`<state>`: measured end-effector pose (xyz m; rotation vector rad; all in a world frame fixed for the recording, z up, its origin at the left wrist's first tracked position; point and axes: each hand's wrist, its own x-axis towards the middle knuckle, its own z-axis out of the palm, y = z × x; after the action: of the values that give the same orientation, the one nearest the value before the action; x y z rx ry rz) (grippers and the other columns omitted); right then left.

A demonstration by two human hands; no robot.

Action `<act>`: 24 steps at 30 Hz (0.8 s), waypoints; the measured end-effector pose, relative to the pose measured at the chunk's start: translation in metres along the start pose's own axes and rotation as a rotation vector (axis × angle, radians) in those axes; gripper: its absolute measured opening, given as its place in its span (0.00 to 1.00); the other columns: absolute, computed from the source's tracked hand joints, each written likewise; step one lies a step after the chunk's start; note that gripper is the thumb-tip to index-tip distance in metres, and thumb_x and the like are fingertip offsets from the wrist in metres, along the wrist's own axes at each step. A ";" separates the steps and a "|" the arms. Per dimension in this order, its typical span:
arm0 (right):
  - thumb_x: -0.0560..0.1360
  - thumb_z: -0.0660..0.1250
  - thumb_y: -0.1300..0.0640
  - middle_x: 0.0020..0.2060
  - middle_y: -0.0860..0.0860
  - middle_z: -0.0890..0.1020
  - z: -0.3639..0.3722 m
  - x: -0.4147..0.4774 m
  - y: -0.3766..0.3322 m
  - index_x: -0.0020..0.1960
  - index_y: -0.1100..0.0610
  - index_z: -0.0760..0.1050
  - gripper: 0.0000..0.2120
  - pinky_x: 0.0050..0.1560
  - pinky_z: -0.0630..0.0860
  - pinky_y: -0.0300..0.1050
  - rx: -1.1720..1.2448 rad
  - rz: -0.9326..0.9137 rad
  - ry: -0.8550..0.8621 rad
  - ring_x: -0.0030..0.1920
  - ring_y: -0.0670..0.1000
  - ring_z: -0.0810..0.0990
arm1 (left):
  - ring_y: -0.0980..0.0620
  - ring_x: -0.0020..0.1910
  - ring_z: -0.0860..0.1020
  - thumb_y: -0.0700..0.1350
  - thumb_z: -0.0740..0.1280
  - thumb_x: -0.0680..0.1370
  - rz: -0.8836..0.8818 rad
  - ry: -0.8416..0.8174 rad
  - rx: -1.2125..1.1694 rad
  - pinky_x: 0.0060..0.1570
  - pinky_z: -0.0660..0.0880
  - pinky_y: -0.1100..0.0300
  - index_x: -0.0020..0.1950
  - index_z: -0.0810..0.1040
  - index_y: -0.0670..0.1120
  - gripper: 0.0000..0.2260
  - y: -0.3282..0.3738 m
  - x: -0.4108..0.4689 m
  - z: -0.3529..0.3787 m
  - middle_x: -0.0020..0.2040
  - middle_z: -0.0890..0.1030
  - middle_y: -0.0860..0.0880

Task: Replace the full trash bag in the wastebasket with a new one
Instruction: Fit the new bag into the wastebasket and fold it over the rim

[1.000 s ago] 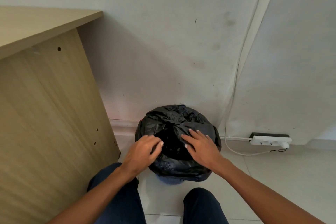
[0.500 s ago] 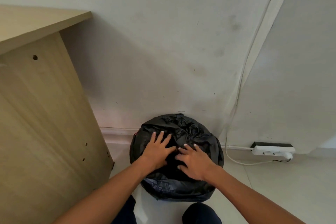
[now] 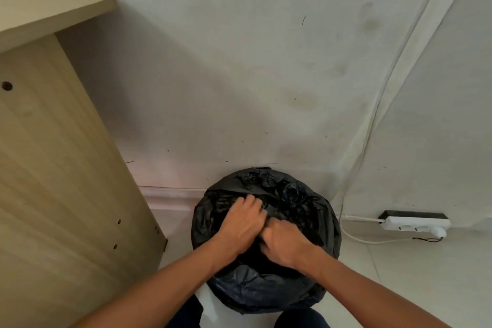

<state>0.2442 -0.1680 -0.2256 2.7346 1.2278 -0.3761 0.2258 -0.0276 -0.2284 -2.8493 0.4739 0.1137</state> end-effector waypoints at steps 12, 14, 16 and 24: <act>0.84 0.53 0.50 0.77 0.57 0.64 0.024 -0.002 0.039 0.78 0.57 0.61 0.24 0.78 0.48 0.61 -0.233 0.111 -0.661 0.78 0.58 0.59 | 0.36 0.70 0.61 0.46 0.66 0.79 -0.190 -0.199 0.200 0.68 0.59 0.44 0.66 0.77 0.40 0.17 -0.037 0.024 0.040 0.68 0.71 0.38; 0.83 0.56 0.56 0.68 0.58 0.75 0.017 0.006 0.031 0.71 0.58 0.70 0.18 0.68 0.66 0.57 -0.210 0.086 -0.484 0.69 0.60 0.73 | 0.36 0.63 0.68 0.42 0.66 0.77 -0.183 -0.093 0.102 0.61 0.65 0.44 0.59 0.80 0.40 0.12 -0.031 0.023 0.033 0.62 0.73 0.38; 0.82 0.58 0.55 0.61 0.57 0.79 0.017 0.016 0.024 0.67 0.57 0.73 0.15 0.59 0.71 0.53 -0.158 0.026 -0.237 0.62 0.60 0.77 | 0.39 0.51 0.72 0.42 0.67 0.74 -0.067 0.065 0.089 0.49 0.70 0.47 0.50 0.82 0.41 0.08 -0.026 0.025 0.035 0.52 0.76 0.39; 0.83 0.53 0.41 0.81 0.51 0.48 0.087 0.036 0.044 0.82 0.49 0.47 0.31 0.77 0.38 0.63 -0.292 0.011 -0.688 0.80 0.57 0.40 | 0.37 0.80 0.44 0.50 0.54 0.85 0.110 -0.368 0.333 0.76 0.43 0.40 0.80 0.59 0.45 0.24 -0.020 0.051 0.079 0.82 0.48 0.41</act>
<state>0.2854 -0.1897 -0.3193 2.0821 0.9724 -0.9478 0.2774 -0.0043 -0.3059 -2.4039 0.5130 0.5166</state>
